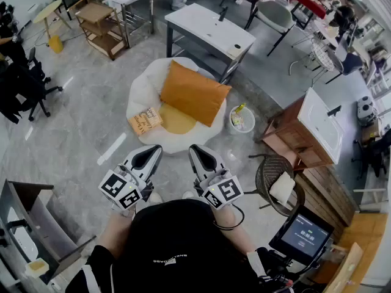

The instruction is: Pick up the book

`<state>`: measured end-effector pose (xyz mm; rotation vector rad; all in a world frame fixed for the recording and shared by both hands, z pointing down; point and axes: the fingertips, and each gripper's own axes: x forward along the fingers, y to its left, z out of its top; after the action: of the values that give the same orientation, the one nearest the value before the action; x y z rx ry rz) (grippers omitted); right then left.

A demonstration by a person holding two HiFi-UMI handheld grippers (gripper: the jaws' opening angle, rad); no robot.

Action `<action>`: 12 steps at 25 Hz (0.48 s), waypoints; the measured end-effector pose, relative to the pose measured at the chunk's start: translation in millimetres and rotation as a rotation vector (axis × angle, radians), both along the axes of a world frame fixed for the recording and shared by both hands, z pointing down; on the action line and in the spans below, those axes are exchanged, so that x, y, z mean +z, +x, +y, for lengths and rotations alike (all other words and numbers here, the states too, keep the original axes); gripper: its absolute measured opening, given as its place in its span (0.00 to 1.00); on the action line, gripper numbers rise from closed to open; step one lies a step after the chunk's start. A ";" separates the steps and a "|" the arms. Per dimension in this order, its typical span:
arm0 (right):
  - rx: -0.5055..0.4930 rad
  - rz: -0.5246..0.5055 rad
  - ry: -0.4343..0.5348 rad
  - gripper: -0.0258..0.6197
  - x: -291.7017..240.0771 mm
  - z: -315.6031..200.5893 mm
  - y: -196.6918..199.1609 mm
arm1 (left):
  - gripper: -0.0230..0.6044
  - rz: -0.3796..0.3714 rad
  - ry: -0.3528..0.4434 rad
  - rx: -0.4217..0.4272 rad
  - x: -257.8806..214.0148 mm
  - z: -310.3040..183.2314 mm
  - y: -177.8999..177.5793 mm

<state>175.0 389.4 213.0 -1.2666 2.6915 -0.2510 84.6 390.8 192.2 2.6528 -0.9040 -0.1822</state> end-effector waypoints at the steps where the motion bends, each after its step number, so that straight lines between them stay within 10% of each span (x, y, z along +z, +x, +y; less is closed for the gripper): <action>1: 0.002 -0.003 -0.002 0.10 -1.3 -0.6 0.6 | 0.06 -0.016 0.011 -0.006 -1.5 0.2 1.2; 12: -0.018 -0.011 -0.010 0.10 -1.7 2.6 -40.6 | 0.06 -0.027 0.050 -0.055 -5.8 1.3 -34.3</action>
<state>134.5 392.0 211.3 -1.2413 2.6971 -0.2735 50.3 392.2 186.4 2.6839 -0.9949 -0.1844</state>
